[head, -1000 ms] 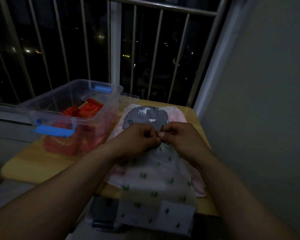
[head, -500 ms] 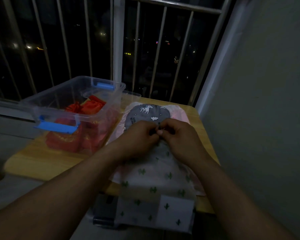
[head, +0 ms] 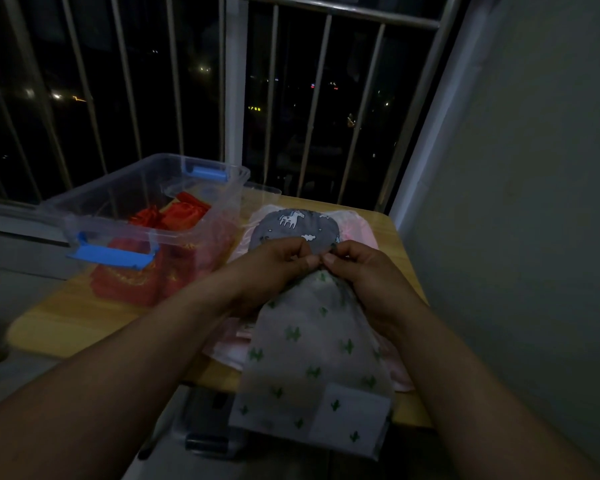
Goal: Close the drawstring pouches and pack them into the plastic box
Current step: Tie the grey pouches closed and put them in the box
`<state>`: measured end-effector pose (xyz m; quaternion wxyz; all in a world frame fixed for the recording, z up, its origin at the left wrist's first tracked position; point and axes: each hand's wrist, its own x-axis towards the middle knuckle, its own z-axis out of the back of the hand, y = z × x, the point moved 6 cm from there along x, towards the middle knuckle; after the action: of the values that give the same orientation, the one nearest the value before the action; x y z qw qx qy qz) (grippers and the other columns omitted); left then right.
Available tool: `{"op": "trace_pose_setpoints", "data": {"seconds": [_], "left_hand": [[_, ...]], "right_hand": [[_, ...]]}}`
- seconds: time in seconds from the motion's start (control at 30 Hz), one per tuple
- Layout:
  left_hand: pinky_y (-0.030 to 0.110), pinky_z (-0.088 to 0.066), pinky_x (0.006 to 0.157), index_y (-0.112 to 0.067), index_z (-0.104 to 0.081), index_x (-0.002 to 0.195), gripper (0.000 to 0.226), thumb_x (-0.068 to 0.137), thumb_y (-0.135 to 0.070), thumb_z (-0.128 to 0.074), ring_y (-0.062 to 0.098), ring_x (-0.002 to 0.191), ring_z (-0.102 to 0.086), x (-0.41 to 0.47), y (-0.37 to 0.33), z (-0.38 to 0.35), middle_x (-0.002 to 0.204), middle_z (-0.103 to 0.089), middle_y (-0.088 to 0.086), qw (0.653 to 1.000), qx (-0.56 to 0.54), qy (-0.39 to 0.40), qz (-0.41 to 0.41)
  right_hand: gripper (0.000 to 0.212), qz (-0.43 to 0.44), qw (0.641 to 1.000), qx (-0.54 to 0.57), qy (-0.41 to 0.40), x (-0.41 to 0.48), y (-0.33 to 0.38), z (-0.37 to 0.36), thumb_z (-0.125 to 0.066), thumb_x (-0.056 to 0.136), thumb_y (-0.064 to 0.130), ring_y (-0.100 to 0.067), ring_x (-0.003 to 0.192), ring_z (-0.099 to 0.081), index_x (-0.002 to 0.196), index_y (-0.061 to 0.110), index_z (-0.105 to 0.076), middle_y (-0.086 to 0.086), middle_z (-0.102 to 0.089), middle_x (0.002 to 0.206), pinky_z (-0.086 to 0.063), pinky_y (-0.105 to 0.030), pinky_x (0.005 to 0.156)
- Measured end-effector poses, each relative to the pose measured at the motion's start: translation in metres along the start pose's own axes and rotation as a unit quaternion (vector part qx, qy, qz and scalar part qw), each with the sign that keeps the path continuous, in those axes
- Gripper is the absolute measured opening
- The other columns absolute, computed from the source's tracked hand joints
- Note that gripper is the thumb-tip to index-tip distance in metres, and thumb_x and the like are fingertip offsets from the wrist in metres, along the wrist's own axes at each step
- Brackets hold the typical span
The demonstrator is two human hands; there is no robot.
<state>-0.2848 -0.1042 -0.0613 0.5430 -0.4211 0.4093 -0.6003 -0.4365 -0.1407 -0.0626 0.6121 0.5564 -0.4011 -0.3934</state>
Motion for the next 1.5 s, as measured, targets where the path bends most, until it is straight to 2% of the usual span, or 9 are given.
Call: {"op": "trace_pose_setpoints", "data": {"seconds": [0.13,0.27,0.43,0.7,0.77,1.0,1.2,1.37,1.5], "left_hand": [[0.025,-0.042,0.058,-0.014,-0.059,0.087,0.023,0.104,-0.03,-0.06,0.011,0.063,-0.05,0.001,0.001,0.002,0.073,-0.057,0.003,0.999,-0.02,-0.021,0.028],[0.028,-0.045,0.066,-0.001,-0.064,0.095,0.033,0.102,-0.033,-0.059,0.01,0.07,-0.055,-0.002,-0.007,0.005,0.084,-0.067,0.011,0.99,0.135,-0.029,0.006],[0.024,-0.036,0.058,-0.017,-0.06,0.088,0.012,0.098,-0.025,-0.061,0.005,0.067,-0.05,-0.006,-0.014,0.004,0.079,-0.06,-0.004,0.969,0.245,-0.035,0.008],[0.04,-0.051,0.071,-0.013,-0.055,0.08,0.015,0.091,-0.014,-0.066,0.017,0.073,-0.057,0.0,-0.009,0.018,0.082,-0.064,0.009,0.973,0.187,-0.135,-0.029],[0.022,-0.04,0.061,-0.024,-0.046,0.075,0.028,0.093,-0.015,-0.065,0.008,0.071,-0.052,-0.002,-0.017,0.017,0.077,-0.055,-0.008,0.956,0.243,-0.142,-0.087],[0.036,-0.027,0.066,-0.034,-0.028,0.085,0.038,0.087,-0.015,-0.061,0.036,0.072,-0.056,-0.014,-0.034,0.008,0.072,-0.053,0.001,0.843,0.438,-0.211,-0.229],[0.034,-0.048,0.077,-0.016,-0.059,0.104,0.01,0.094,-0.016,-0.062,0.02,0.09,-0.06,-0.003,-0.014,0.006,0.099,-0.064,-0.002,0.926,0.236,-0.202,-0.212],[0.04,-0.049,0.065,-0.01,-0.055,0.082,0.016,0.091,-0.016,-0.067,0.019,0.069,-0.056,0.008,0.001,0.026,0.076,-0.063,0.009,0.951,0.149,-0.261,-0.079],[0.034,-0.05,0.071,-0.019,-0.07,0.081,0.03,0.094,-0.045,-0.068,0.021,0.071,-0.066,0.003,0.005,0.012,0.077,-0.069,0.007,0.976,-0.159,-0.106,0.106]], "right_hand": [[0.01,-0.008,0.999,0.014,-0.031,0.001,-0.001,0.005,-0.068,0.097,0.009,-0.021,0.083,-0.069,0.092,0.012,-0.075,-0.012,-0.076,0.093,-0.056,-0.036,0.083],[0.01,-0.006,0.999,-0.024,-0.045,0.003,-0.001,0.01,-0.068,0.098,0.015,-0.025,0.091,-0.069,0.091,0.013,-0.075,-0.016,-0.077,0.1,-0.056,-0.042,0.09],[0.009,0.026,0.996,-0.084,-0.025,-0.001,0.008,0.009,-0.067,0.098,0.019,-0.021,0.093,-0.071,0.095,0.015,-0.074,-0.008,-0.077,0.099,-0.056,-0.04,0.09],[0.024,0.01,0.997,-0.033,0.071,-0.008,0.009,0.0,-0.063,0.099,0.007,-0.019,0.089,-0.064,0.082,0.02,-0.072,-0.007,-0.07,0.092,-0.052,-0.035,0.087],[0.034,-0.004,0.997,-0.006,0.073,-0.006,0.008,0.003,-0.063,0.099,0.006,-0.022,0.091,-0.065,0.074,0.026,-0.074,-0.009,-0.07,0.093,-0.053,-0.037,0.088],[0.025,-0.089,0.989,0.081,0.091,-0.007,0.008,0.008,-0.056,0.102,0.003,-0.019,0.076,-0.069,0.083,0.015,-0.066,-0.011,-0.071,0.087,-0.059,-0.031,0.072],[0.011,-0.084,0.99,0.078,0.079,-0.01,0.007,0.013,-0.06,0.101,0.009,-0.022,0.084,-0.073,0.099,0.009,-0.07,-0.014,-0.075,0.097,-0.06,-0.034,0.082],[0.03,-0.139,0.981,-0.013,0.135,-0.019,0.0,0.018,-0.066,0.098,0.013,-0.041,0.112,-0.07,0.124,0.0,-0.069,-0.024,-0.074,0.117,-0.057,-0.05,0.099],[0.029,-0.121,0.99,0.051,0.058,-0.012,0.005,0.034,-0.063,0.099,0.009,-0.04,0.103,-0.071,0.125,-0.002,-0.068,-0.026,-0.073,0.116,-0.063,-0.044,0.084]]}}
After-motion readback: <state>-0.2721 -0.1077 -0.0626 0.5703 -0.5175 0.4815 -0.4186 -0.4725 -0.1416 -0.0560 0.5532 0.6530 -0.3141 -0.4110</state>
